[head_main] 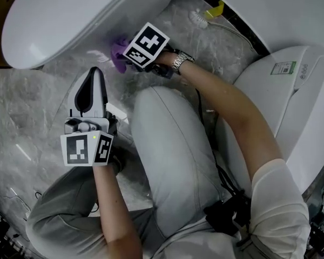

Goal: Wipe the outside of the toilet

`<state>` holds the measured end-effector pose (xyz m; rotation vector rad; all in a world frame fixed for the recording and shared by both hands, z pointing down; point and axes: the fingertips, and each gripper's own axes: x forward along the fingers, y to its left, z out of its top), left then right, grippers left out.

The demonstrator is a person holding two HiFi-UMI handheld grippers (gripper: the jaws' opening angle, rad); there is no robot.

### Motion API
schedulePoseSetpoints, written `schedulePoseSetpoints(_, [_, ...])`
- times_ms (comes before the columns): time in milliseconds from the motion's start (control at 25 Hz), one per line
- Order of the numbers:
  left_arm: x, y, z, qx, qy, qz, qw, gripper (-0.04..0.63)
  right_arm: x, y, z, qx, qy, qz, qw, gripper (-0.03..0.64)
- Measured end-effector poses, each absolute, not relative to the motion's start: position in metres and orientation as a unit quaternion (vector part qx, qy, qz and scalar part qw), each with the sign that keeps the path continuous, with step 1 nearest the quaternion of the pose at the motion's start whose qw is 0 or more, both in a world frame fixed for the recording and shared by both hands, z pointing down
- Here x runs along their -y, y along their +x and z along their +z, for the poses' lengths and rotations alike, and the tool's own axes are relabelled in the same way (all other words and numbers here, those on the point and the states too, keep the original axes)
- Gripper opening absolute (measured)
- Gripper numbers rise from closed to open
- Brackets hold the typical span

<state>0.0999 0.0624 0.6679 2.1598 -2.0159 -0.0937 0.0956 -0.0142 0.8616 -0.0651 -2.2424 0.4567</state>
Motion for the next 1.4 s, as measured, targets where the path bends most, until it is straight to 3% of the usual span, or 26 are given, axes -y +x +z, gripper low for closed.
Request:
schedulePoseSetpoints(160, [-0.055,0.100,0.679,0.691,0.713,-0.060,0.101,0.005,0.078,0.159,0.909,0.862,0.063,0.188,0.467,0.133])
schedulePoseSetpoints(360, [-0.048,0.100,0.693,0.689,0.715,-0.052,0.103,0.005,0.182,0.214,0.932,0.830,0.199,0.199,0.481,0.138])
schedulePoseSetpoints(680, [-0.060,0.078,0.723,0.698,0.705,-0.042,0.117,0.005,0.283,0.230,0.933,0.816,0.354,0.223,0.399,0.135])
schedulePoseSetpoints(1040, [-0.081,0.031,0.725,0.728,0.672,-0.055,0.119,0.005,0.282,0.206,0.951,0.811,0.351,0.167,0.437,0.129])
schedulePoseSetpoints(1400, [-0.104,0.019,0.712,0.755,0.644,-0.067,0.102,0.005,0.199,0.156,0.973,0.845,0.257,0.175,0.434,0.129])
